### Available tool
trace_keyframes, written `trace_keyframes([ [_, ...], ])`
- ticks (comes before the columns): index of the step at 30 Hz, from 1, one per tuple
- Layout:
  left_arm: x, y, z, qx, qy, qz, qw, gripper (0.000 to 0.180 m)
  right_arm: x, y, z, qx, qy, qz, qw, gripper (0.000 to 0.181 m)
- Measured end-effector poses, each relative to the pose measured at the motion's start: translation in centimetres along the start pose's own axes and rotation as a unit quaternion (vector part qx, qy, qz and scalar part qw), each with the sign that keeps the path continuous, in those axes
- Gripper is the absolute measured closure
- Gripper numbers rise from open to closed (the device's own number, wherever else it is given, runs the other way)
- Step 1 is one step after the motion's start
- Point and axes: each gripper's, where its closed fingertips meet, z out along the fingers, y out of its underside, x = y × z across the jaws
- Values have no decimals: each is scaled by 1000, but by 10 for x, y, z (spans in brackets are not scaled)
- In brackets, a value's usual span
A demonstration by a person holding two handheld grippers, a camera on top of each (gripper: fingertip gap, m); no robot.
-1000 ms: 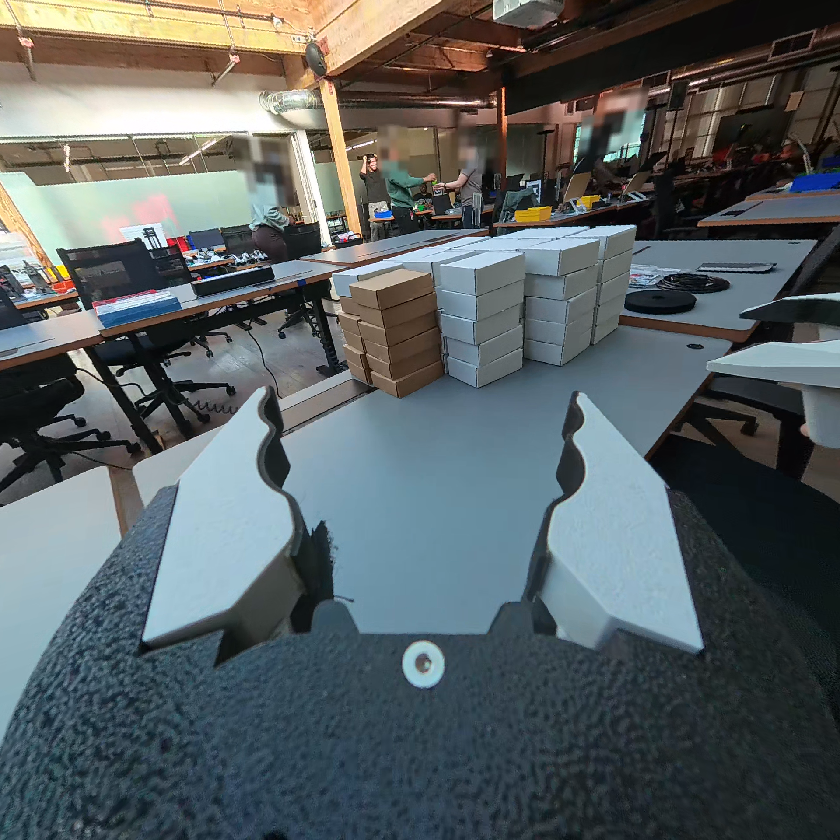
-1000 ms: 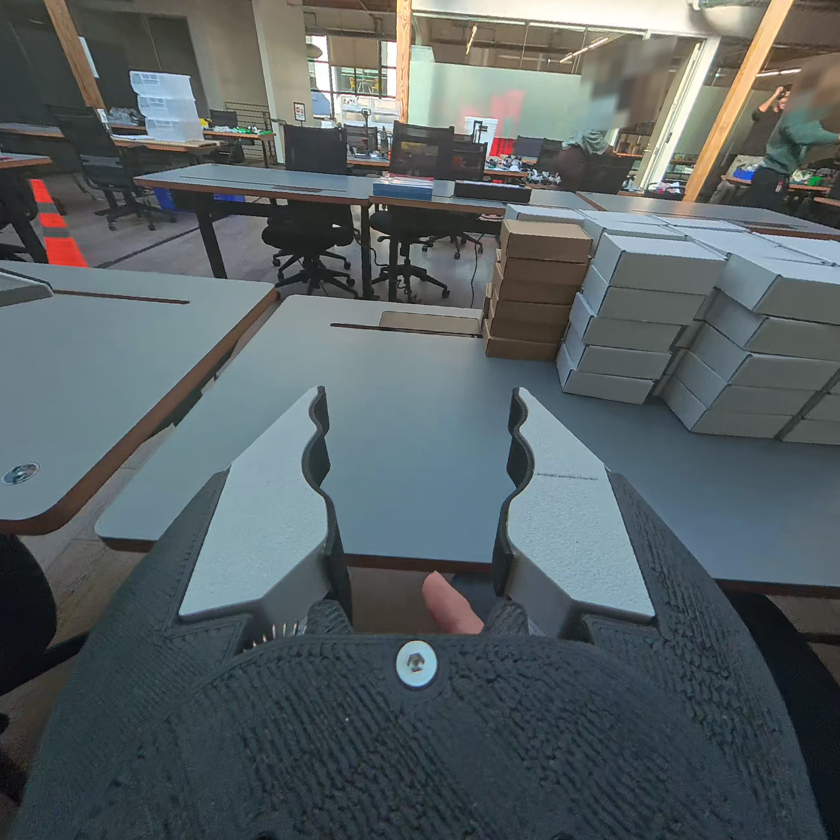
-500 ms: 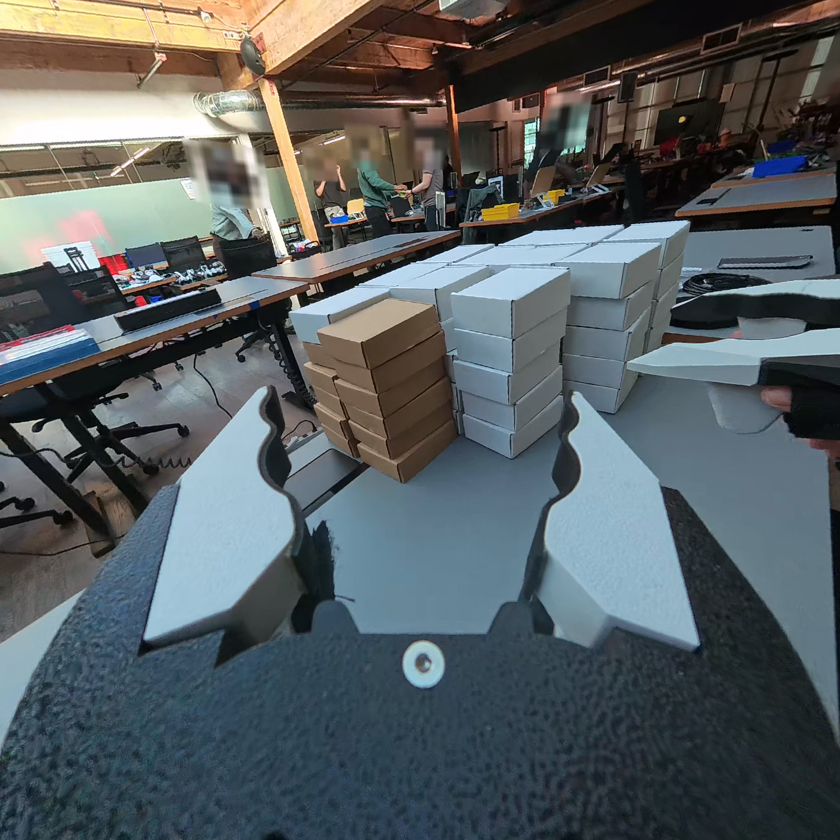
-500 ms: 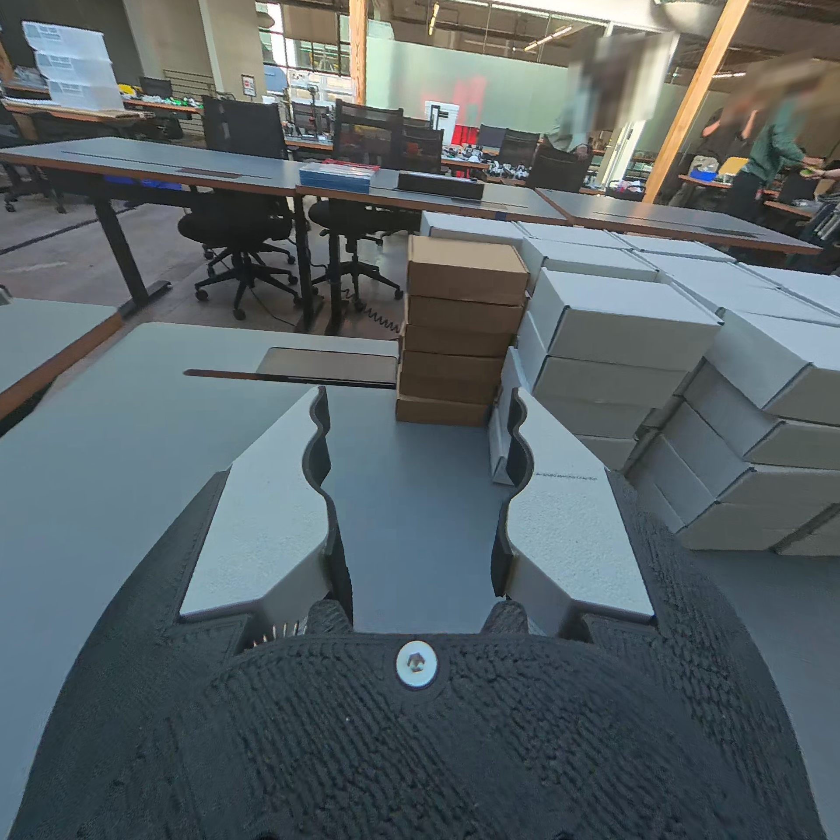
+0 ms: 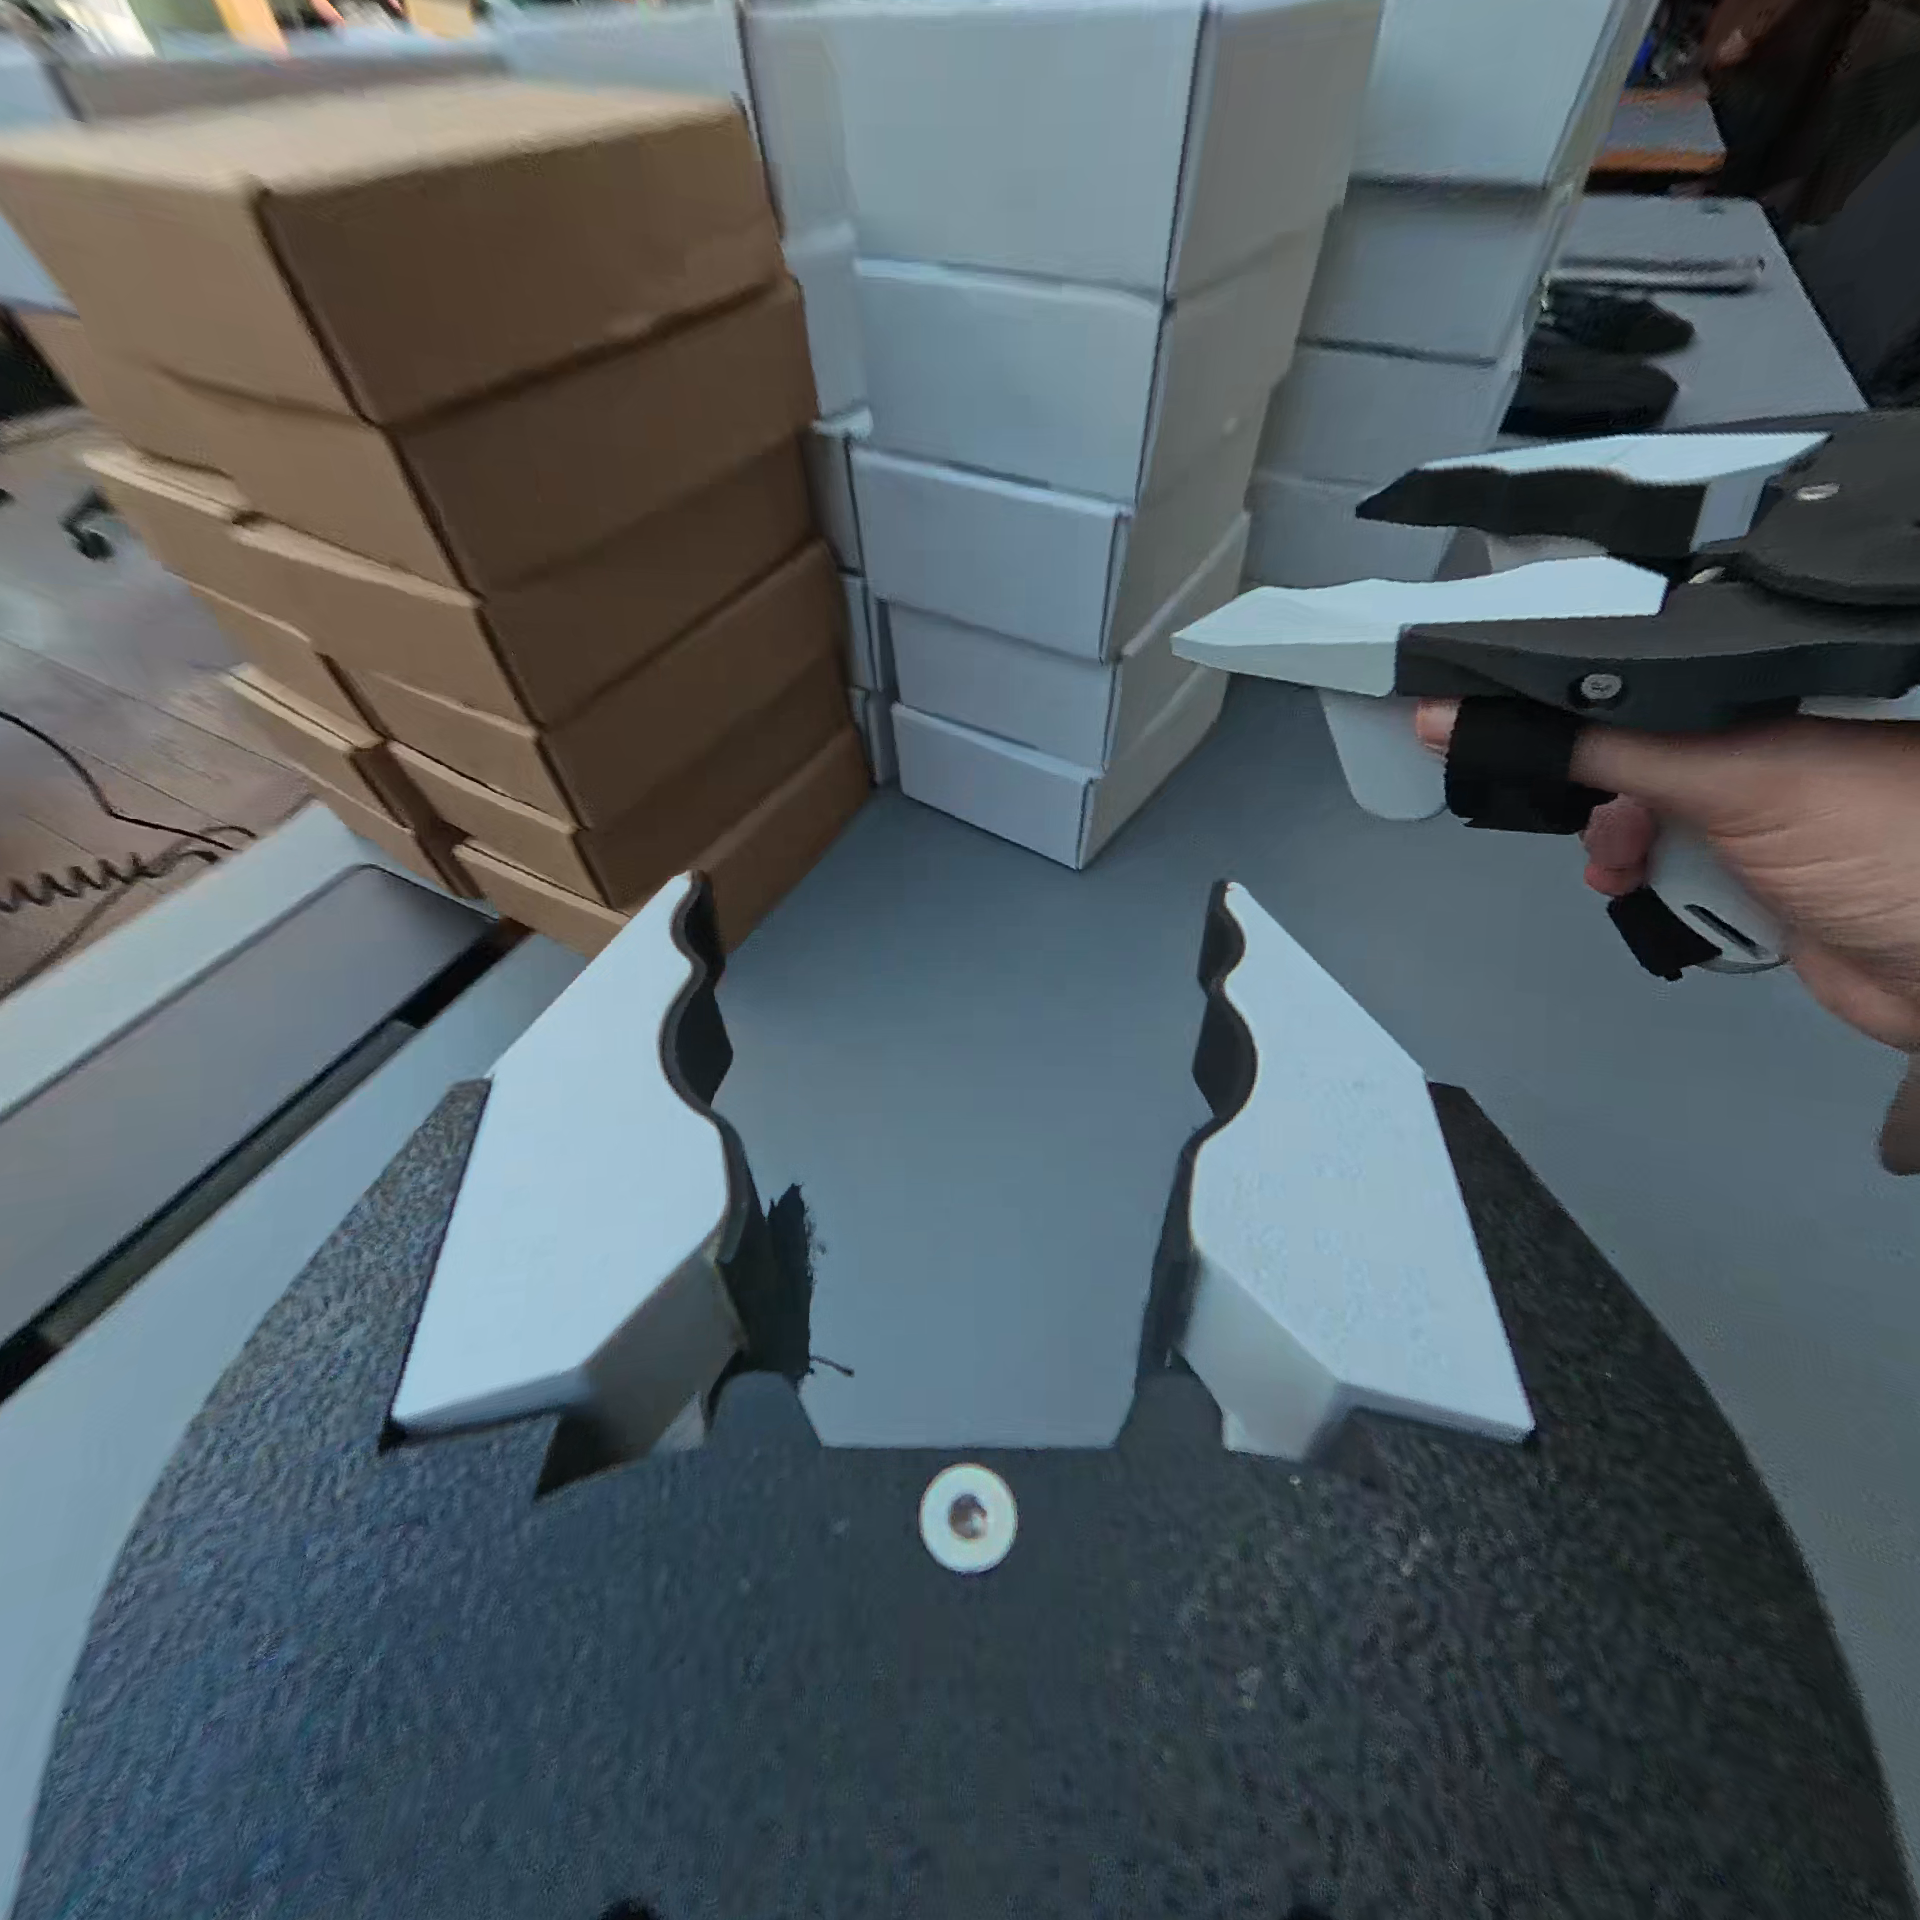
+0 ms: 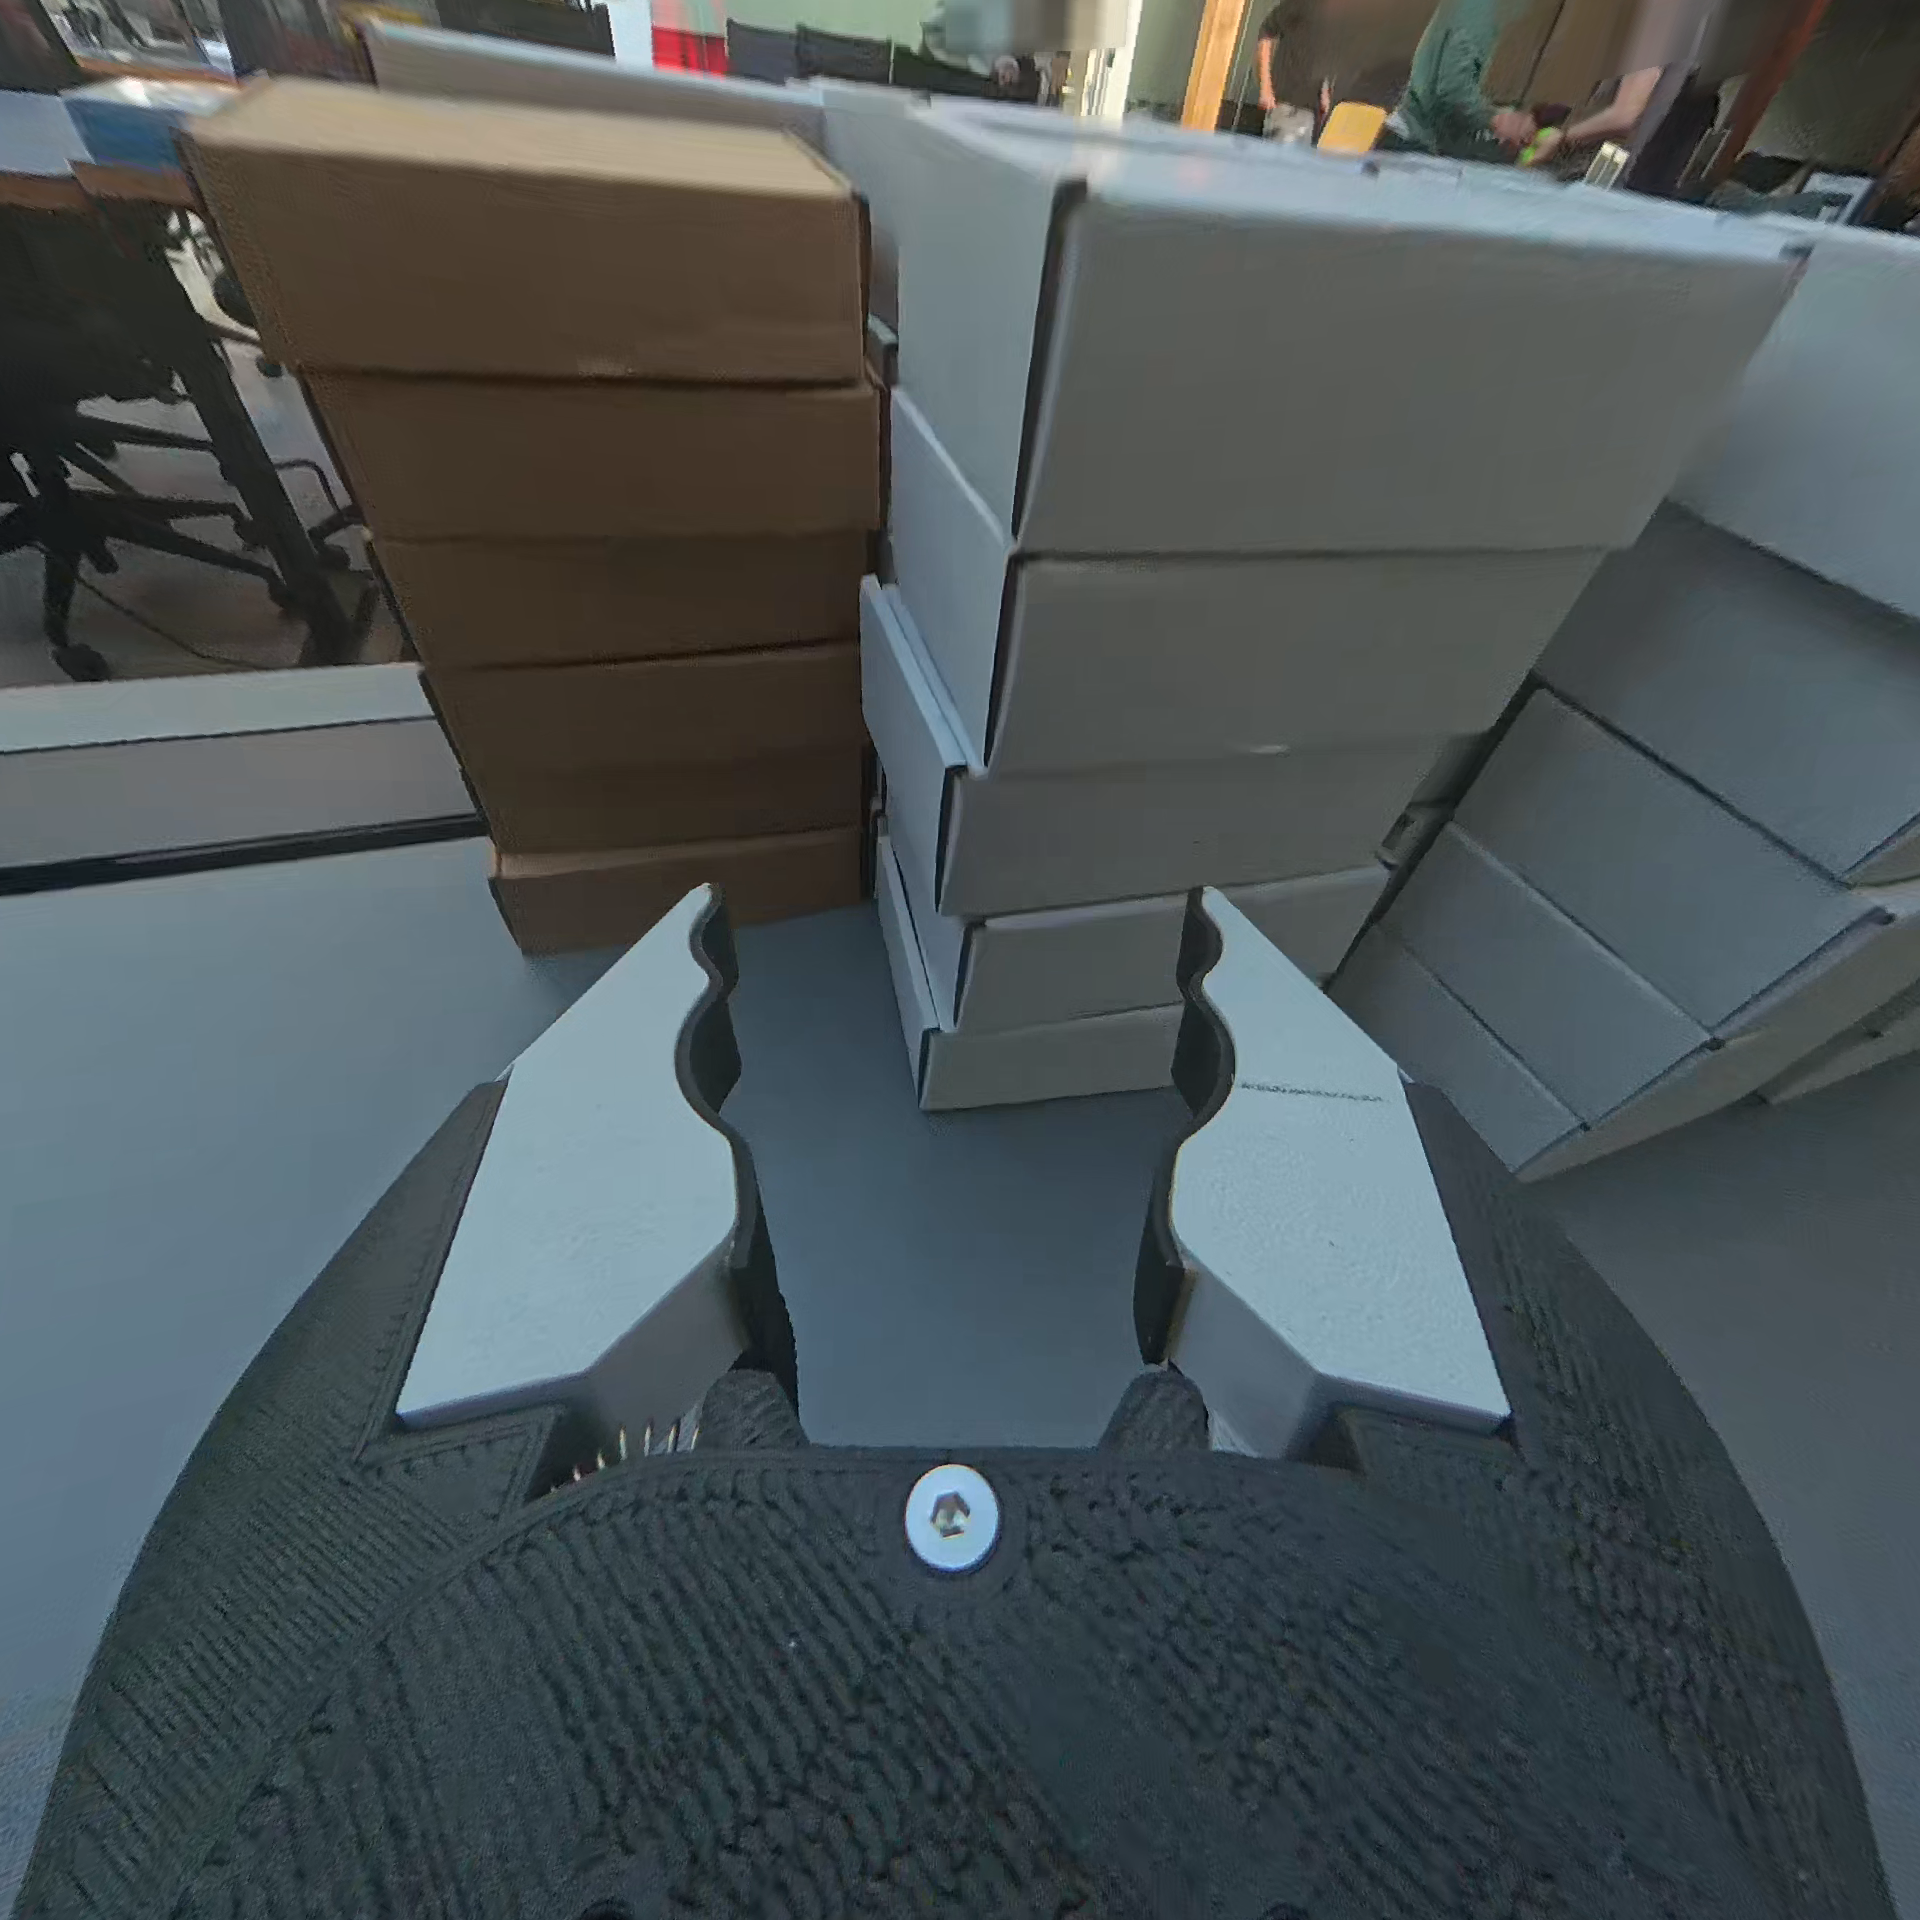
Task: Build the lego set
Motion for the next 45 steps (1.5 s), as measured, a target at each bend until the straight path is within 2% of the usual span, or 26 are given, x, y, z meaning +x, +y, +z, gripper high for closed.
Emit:
trace_keyframes([
  [2, 14, 29, 38, -41, 37, 13, 998, 97, 5, 34, 15, -45, 4, 2, 999, 99],
  [3, 21, 40, 56, -56, 51, 37, 996, 108, 7, 49, 22, -65, 5, 3, 998, 101],
  [5, 25, 56, 92, -81, 46, 77, 993, 121, 11, 71, 36, -92, 7, -19, 996, 113],
  [7, 32, 71, 125, -113, 63, 80, 988, 121, 15, 93, 52, -124, 7, -36, 992, 122],
  [10, 37, 84, 164, -144, 80, 51, 985, 120, 19, 121, 71, -166, -1, -7, 986, 126],
  [14, 41, 83, 190, -144, 105, 56, 982, 124, 22, 123, 85, -156, -20, 8, 988, 139],
  [17, 44, 80, 201, -139, 125, 48, 981, 134, 20, 119, 93, -143, -43, -2, 989, 150],
  [22, 49, 77, 209, -135, 138, 32, 981, 137, 20, 115, 98, -134, -64, 8, 989, 162],
  [32, 53, 76, 214, -136, 136, 30, 981, 138, 29, 115, 99, -135, -76, 28, 988, 159],
  [35, 55, 77, 213, -137, 139, 29, 980, 138, 42, 105, 95, -113, -47, 55, 991, 159],
  [39, 55, 77, 212, -141, 142, 19, 980, 138, 88, 96, 94, -90, 45, 111, 989, 167],
  [45, 62, 80, 211, -151, 151, 19, 977, 136, 98, 98, 114, -114, 43, 144, 982, 171],
])
